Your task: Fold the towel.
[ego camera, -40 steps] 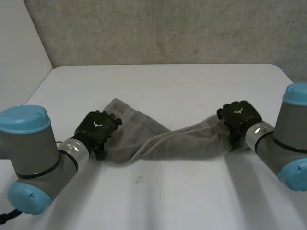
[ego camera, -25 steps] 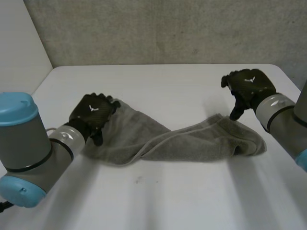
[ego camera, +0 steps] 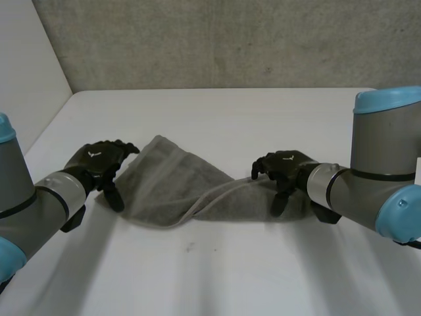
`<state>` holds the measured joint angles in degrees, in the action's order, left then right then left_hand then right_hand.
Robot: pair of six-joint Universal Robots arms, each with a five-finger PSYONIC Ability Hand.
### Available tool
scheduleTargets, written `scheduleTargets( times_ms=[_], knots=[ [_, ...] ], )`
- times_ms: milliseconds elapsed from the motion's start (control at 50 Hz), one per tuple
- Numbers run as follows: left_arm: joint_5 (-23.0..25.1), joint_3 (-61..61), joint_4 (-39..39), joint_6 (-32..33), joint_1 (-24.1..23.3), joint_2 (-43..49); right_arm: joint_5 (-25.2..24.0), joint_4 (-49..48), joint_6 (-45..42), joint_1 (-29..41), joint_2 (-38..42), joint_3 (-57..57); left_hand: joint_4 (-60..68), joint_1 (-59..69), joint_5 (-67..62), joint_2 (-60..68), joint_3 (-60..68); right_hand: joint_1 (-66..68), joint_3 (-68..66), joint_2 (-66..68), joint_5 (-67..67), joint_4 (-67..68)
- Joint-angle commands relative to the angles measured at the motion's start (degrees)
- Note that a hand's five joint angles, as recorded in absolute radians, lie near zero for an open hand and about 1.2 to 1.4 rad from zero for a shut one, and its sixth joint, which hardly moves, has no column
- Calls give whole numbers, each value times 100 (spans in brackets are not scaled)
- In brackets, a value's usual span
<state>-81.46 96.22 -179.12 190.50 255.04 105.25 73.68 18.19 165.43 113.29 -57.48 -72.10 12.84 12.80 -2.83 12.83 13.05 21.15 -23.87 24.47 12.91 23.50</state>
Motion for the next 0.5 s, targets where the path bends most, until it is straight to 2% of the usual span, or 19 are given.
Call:
scheduleTargets(
  times_ms=[20, 40, 80, 160, 280, 360, 480, 500],
  knots=[
    [16, -656, 115, 40, -173, -188, 303, -630, -187, -8, -692, 275, 91, 94, -92, 92, 70, 441, -169, 109, 265, 206],
    [16, -657, 115, 40, -173, -189, 305, -633, -187, -8, -694, 275, 91, 94, -92, 92, 70, 441, -169, 109, 265, 206],
    [34, -928, 97, 5, -357, -644, 733, -1253, -248, 53, -991, 258, -9, -6, 9, -9, -31, 424, -152, 92, 248, 189],
    [-10, -1385, 79, -56, -533, -1093, 1122, -1923, -301, 71, -1466, 240, -77, -74, 76, -76, -98, 407, -135, 75, 231, 173],
    [8, -1519, 79, -408, -560, -1358, 1070, -1986, -257, 62, -1810, 205, -43, -40, 43, -43, -65, 424, -152, 92, 248, 189],
    [60, -959, 10, -812, -560, -1123, 807, -1846, -275, 53, -1610, -153, 7, 10, -8, 7, -15, 424, -152, 92, 248, 189],
    [8, -307, -342, -594, -438, 362, 771, -1740, -328, 36, -599, -822, -10, -7, 9, -10, -32, 407, -135, 75, 231, 173],
    [8, -306, -342, -593, -437, 364, 771, -1740, -328, 36, -597, -823, -10, -7, 9, -9, -31, 407, -135, 75, 231, 173]
  ],
)
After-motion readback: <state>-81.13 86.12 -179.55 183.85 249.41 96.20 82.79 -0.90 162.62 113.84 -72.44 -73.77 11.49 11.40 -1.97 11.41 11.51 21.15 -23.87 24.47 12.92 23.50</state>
